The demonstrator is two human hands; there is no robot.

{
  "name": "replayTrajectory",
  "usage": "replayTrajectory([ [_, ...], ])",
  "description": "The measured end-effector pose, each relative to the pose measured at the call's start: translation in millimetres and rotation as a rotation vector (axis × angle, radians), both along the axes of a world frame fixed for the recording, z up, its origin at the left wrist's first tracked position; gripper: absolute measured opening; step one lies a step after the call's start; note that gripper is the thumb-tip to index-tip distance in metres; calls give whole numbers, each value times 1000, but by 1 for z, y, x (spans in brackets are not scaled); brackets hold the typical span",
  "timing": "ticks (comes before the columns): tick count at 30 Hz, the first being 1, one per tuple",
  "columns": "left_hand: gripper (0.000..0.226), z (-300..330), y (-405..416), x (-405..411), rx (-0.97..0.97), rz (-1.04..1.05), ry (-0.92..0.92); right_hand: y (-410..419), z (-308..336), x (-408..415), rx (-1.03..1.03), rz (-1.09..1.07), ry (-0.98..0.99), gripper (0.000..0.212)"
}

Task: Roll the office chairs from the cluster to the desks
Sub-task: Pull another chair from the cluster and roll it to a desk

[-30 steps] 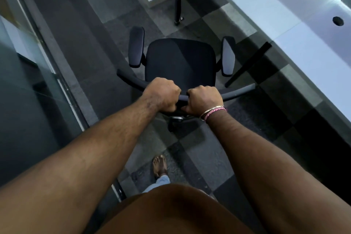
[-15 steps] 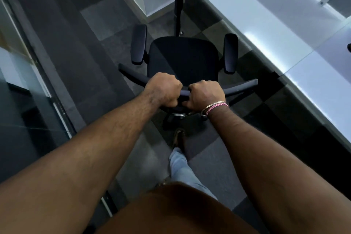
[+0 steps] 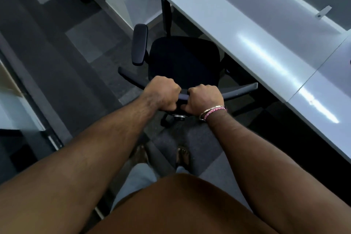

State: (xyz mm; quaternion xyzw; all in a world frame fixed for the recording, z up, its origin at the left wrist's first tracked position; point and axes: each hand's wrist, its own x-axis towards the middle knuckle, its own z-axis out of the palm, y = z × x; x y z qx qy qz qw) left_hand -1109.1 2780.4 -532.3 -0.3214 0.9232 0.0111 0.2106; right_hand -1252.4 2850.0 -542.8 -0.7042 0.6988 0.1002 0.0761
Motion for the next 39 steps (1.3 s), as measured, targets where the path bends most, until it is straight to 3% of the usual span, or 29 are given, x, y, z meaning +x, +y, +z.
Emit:
replayTrajectory([
  [17, 18, 0, -107, 74, -32, -326, 41, -66, -2, 105, -19, -363, 7, 46],
  [30, 22, 1, -95, 125, -5, -422, 32, -41, 0, 168, -24, -452, 0, 50],
  [39, 25, -4, -124, 115, -14, -536, 49, -59, -1, 162, -44, -451, 21, 49],
])
